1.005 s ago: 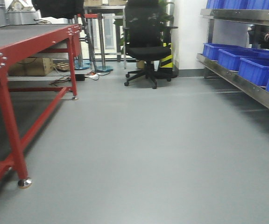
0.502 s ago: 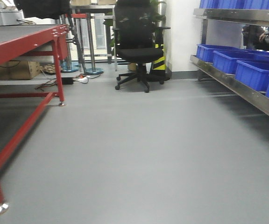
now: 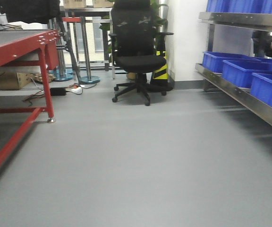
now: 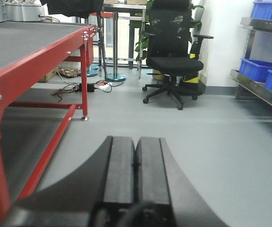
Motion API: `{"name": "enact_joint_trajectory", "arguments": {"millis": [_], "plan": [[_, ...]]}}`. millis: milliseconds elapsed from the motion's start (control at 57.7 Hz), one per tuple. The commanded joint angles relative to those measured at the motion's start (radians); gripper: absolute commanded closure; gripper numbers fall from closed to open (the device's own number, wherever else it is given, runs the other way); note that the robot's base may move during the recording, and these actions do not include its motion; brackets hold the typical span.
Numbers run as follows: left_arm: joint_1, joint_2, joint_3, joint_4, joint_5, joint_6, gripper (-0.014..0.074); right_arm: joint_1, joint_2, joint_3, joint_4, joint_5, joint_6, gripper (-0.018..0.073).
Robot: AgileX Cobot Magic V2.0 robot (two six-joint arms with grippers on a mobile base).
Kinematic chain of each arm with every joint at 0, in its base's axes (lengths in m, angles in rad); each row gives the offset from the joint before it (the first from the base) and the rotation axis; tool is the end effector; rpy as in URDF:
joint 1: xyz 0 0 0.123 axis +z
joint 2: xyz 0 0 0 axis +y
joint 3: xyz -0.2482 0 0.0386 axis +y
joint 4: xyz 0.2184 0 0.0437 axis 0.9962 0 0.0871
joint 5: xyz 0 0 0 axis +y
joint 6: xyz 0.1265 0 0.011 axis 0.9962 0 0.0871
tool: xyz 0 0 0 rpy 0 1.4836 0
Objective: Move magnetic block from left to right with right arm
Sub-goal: 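Drive the base away from the first table holding the cube, then turn the base past the chair toward the second grey table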
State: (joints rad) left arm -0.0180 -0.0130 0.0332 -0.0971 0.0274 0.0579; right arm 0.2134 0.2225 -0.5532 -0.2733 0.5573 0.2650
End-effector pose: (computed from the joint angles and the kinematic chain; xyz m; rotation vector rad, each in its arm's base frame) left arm 0.0974 -0.0021 0.2026 -0.0141 1.5312 -0.0476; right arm 0.0855 0.0000 0.3122 -0.0467 1.6918 0.0621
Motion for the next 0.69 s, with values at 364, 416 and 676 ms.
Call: {"name": "enact_joint_trajectory", "arguments": {"millis": [364,416,676], "plan": [[-0.008,-0.013,0.008,-0.005,-0.084,-0.006,0.0722,0.001,0.013,-0.029,-0.023,-0.089,-0.006,0.0307],[-0.008,-0.013,0.008,-0.005,-0.084,-0.006,0.0722,0.001,0.013,-0.029,-0.023,-0.089,-0.006,0.0307],[-0.008,-0.013,0.008,-0.005,-0.084,-0.006,0.0722,0.001,0.013,-0.029,-0.023,-0.089,-0.006,0.0307]]}}
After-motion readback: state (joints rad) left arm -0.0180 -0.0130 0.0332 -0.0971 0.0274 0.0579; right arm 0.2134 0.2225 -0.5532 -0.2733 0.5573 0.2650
